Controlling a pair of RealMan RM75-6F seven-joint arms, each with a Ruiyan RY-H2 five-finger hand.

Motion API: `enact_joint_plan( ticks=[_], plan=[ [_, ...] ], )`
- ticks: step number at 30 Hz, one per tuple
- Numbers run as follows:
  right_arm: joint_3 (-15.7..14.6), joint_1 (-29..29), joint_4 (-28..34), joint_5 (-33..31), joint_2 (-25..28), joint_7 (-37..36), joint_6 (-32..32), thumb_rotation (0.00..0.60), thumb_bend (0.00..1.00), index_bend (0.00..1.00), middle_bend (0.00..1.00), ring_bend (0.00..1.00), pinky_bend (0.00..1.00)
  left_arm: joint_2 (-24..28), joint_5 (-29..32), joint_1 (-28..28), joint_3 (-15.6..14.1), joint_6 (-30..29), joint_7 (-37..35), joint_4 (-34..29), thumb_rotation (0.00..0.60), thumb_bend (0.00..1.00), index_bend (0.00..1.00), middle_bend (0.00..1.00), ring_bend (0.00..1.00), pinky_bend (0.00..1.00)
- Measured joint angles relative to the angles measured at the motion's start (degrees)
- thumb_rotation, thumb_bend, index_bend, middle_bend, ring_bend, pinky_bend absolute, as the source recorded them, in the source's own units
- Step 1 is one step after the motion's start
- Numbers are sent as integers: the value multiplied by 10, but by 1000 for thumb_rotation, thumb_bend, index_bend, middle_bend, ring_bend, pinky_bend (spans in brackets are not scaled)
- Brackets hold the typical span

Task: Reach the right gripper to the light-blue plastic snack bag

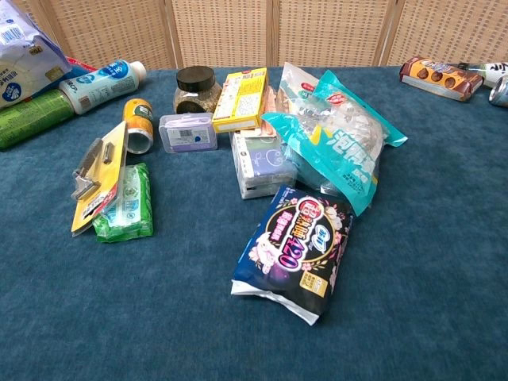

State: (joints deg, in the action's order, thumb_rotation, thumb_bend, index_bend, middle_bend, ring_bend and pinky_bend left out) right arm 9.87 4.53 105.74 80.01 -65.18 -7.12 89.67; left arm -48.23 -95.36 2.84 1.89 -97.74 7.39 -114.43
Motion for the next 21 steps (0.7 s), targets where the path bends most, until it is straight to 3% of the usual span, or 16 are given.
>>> enact_joint_plan(
  ticks=[8,13,17,21],
  plan=[
    [-5,5,-2,2,-7,4,-19,600,0,0,0,0,0,0,-1,0,1,-2,-3,-1,600,0,104,0,0,0],
    [-6,24,24,-17,-9,3,-70,600,0,0,0,0,0,0,10,-3,4,4,-6,1,600,0,104,0,0,0],
    [12,57,74,-89,4,2,-144,600,0,0,0,0,0,-2,11,-6,5,10,-7,2,600,0,105,0,0,0],
    [44,123,110,-201,16,25,-227,600,0,0,0,0,0,-3,7,-8,3,15,-10,1,600,0,104,0,0,0]
  ],
)
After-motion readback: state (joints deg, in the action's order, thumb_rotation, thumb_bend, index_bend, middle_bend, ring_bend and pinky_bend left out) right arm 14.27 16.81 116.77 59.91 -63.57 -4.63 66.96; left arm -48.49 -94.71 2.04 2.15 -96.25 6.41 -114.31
